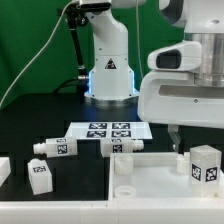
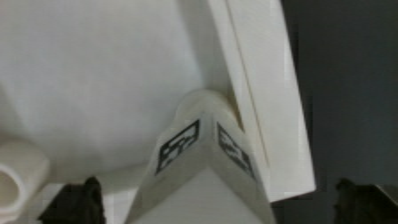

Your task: Assemble one leg

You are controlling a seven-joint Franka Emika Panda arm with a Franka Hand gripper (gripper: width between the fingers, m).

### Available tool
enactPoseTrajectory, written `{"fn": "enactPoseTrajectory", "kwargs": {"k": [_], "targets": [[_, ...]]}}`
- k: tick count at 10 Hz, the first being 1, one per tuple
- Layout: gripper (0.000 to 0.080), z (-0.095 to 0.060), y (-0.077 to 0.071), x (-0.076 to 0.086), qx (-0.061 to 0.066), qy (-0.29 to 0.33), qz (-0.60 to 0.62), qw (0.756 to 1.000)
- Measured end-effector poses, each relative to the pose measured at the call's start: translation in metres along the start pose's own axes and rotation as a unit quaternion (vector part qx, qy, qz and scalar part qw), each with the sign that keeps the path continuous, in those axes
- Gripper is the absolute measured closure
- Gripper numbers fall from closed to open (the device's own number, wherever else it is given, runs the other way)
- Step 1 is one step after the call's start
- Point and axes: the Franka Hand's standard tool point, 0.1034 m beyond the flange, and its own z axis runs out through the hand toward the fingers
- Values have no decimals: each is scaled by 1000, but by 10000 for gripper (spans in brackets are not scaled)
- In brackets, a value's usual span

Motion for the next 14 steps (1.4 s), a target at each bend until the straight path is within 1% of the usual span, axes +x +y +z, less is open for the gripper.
{"fn": "enactPoseTrajectory", "kwargs": {"k": [2,4,6,8,10,11,12,13,14], "targets": [[151,1,1,0,-2,1,-78,997],[151,2,1,-1,-3,0,-116,993],[151,2,4,0,-4,0,-182,983],[151,2,7,2,-5,1,-186,983],[414,2,7,2,-5,0,-184,983],[414,2,7,2,-4,0,-179,984],[517,2,7,2,-4,0,-165,986],[517,2,7,2,-4,0,-165,986],[517,2,7,2,-4,0,-133,991]]}}
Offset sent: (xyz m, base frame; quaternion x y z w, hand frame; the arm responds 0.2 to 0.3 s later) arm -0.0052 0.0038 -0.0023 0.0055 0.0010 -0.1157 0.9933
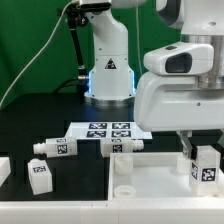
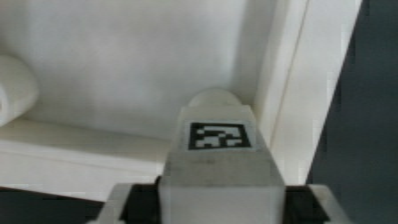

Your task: Assemble one leg

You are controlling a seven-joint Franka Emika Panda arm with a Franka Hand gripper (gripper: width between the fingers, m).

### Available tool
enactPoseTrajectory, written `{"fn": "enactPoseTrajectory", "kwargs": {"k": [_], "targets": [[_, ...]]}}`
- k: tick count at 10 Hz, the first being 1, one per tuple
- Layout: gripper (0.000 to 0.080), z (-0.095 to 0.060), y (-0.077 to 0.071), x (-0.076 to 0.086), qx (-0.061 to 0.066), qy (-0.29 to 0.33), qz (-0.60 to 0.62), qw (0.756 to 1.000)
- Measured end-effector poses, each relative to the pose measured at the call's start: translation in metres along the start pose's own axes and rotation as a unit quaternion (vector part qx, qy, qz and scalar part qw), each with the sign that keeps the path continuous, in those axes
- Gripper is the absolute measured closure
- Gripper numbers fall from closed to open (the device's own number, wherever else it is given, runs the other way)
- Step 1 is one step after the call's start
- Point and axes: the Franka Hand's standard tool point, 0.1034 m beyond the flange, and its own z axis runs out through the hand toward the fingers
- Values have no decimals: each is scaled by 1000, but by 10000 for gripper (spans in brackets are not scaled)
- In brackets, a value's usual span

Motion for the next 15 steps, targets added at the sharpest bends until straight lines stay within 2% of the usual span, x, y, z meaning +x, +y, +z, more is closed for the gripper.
{"fn": "enactPoseTrajectory", "kwargs": {"k": [4,8,11,12,13,14,15], "targets": [[517,0,2,0,1,-2,190,982],[515,1,20,-4,-5,-8,351,936],[512,-3,31,-10,-22,-22,399,916],[512,-7,31,-9,-21,-21,393,919],[289,-13,30,-7,-18,-18,393,919],[289,-21,30,-7,-14,-16,394,919],[179,-19,30,-7,-15,-16,394,919]]}}
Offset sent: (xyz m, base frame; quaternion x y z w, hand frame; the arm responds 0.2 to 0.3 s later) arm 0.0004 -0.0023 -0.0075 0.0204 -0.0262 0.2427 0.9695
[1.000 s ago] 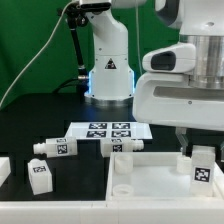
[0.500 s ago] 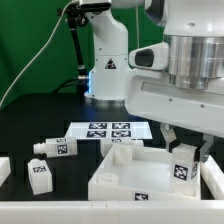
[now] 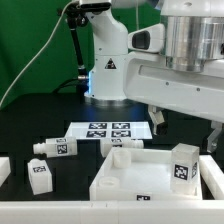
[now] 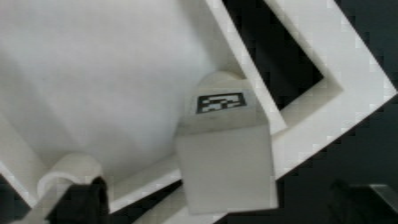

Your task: Assemble one leg

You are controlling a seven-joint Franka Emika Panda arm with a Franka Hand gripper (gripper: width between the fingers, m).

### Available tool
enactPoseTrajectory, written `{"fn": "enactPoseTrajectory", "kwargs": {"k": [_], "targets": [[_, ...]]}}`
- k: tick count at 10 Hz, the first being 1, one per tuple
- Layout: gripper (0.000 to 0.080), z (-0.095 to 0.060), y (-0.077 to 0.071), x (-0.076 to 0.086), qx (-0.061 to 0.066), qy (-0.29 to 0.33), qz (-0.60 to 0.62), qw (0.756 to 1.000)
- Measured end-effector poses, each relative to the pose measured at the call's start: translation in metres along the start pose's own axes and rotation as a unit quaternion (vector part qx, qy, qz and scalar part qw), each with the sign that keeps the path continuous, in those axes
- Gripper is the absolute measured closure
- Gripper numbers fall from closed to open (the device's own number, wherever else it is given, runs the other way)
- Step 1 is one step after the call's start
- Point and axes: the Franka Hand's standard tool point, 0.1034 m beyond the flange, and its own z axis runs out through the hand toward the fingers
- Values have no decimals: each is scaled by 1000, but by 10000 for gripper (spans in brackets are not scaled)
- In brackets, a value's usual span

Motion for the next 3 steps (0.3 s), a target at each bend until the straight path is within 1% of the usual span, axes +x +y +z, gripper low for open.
{"fn": "enactPoseTrajectory", "kwargs": {"k": [1,3], "targets": [[159,2,0,0,-1,-1,0,1000],[151,3,1,-1,-2,-1,0,1000]]}}
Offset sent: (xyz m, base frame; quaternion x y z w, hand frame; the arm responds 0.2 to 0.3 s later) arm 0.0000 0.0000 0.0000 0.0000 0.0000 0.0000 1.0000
